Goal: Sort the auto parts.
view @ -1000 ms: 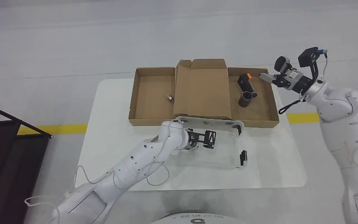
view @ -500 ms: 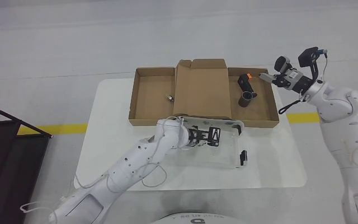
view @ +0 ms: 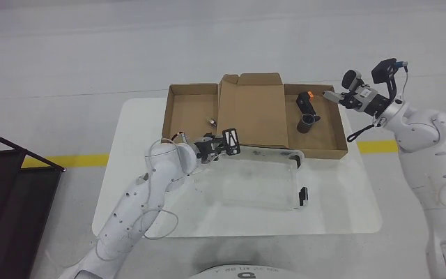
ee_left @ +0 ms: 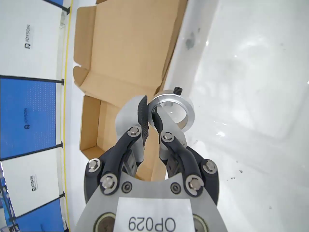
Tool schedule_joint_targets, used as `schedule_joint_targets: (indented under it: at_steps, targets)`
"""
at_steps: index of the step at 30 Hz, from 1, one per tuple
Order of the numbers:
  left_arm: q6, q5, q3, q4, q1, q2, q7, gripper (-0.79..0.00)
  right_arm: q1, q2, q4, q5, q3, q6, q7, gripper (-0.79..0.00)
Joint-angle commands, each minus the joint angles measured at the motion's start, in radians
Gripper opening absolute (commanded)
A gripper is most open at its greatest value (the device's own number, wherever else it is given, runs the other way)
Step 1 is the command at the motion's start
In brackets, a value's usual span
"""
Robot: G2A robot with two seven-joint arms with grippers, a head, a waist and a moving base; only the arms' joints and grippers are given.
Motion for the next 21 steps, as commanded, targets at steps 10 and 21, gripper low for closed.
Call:
schedule_joint_targets:
  at_steps: [10, 21]
  targets:
    - [0.118, -0.008, -0.106, 0.251, -0.078, 0.007, -0.042, -0.785, 0.000, 0.000, 0.000, 0.000, 0.000, 0.000, 0.000, 0.000]
    - [0.219, 0.074, 0.013, 0.479, -0.176, -0.022, -0.045, -0.785, 0.000, 0.000, 0.000, 0.000, 0.000, 0.000, 0.000, 0.000]
